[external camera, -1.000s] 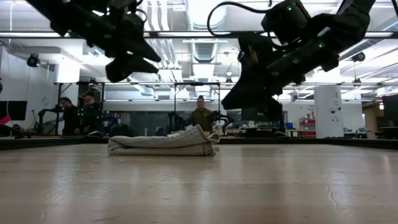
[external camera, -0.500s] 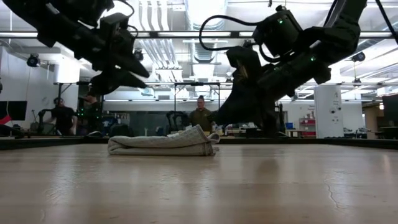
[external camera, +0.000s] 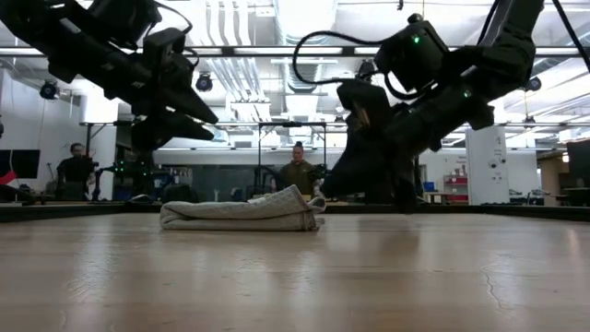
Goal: Roll towel
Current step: Roll the gray towel
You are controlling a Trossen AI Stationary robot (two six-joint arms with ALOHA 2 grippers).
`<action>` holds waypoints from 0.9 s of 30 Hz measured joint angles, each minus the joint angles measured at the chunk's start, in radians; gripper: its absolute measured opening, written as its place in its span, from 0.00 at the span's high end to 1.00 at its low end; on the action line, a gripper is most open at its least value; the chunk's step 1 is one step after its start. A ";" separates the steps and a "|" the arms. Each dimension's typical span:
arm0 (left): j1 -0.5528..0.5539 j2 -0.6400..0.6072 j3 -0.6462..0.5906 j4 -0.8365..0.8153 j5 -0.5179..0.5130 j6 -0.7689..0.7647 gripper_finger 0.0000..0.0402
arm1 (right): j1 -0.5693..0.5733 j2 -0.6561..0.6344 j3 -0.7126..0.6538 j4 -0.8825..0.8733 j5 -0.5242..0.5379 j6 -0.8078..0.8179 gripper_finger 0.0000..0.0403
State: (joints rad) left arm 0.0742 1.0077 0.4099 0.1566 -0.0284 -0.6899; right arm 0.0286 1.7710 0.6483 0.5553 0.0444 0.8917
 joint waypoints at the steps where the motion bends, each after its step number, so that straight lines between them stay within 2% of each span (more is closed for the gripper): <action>1: 0.000 0.000 -0.001 0.008 0.000 0.000 0.63 | 0.002 0.010 0.000 -0.001 0.000 -0.008 0.88; 11: 0.000 0.000 -0.001 0.016 0.001 0.000 0.63 | 0.004 0.089 0.025 0.005 0.012 -0.032 0.88; 20: 0.000 0.000 -0.001 -0.017 0.000 -0.002 0.63 | 0.004 0.090 0.034 -0.001 0.011 -0.032 0.88; 27: 0.001 0.000 -0.008 -0.080 -0.009 -0.075 0.63 | 0.004 0.090 0.036 -0.019 0.008 -0.033 0.88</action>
State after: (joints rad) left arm 0.0750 1.0073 0.4015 0.0769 -0.0372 -0.7650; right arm 0.0326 1.8606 0.6846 0.5364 0.0521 0.8583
